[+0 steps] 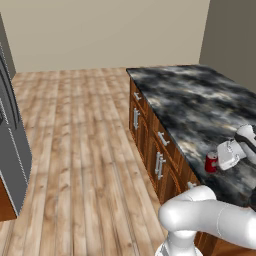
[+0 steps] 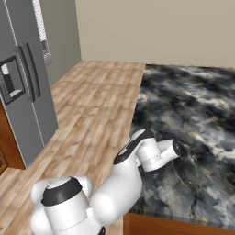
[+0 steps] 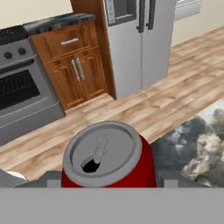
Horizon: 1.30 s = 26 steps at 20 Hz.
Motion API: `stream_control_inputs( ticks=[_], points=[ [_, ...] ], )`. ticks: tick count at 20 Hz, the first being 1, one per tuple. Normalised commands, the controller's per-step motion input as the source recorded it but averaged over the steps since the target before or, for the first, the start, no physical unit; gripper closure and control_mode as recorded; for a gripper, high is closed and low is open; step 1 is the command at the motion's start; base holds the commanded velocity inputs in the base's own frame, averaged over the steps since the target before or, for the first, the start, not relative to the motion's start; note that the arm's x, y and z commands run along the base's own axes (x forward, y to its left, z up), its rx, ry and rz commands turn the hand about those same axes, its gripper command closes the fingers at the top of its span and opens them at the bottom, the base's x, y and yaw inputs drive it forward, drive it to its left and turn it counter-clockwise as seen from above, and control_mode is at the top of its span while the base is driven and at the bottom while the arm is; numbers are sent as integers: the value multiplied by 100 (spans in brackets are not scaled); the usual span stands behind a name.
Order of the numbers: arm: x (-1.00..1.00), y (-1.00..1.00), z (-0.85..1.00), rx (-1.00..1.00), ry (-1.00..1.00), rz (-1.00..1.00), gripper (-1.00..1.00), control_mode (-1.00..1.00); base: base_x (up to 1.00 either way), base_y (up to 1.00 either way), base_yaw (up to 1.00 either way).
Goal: Pick the juice, can, bottled drink from the counter and place them in the open cabinet.
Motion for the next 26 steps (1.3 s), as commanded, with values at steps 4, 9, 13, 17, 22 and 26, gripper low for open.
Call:
stream_control_inputs(
  ticks=[4,9,13,17,22,26],
  points=[
    [35,0,40,-8,28,-39,100,-100,0,0,0],
    [41,0,36,-12,27,-46,100,-100,0,0,0],
    [35,6,14,-12,25,-50,100,-100,0,0,0],
    [33,44,2,-15,8,-44,100,-100,0,0,0],
    [42,60,0,-19,10,-43,100,-100,0,0,0],
    [23,55,0,-12,5,-48,100,-100,0,0,0]
  ],
)
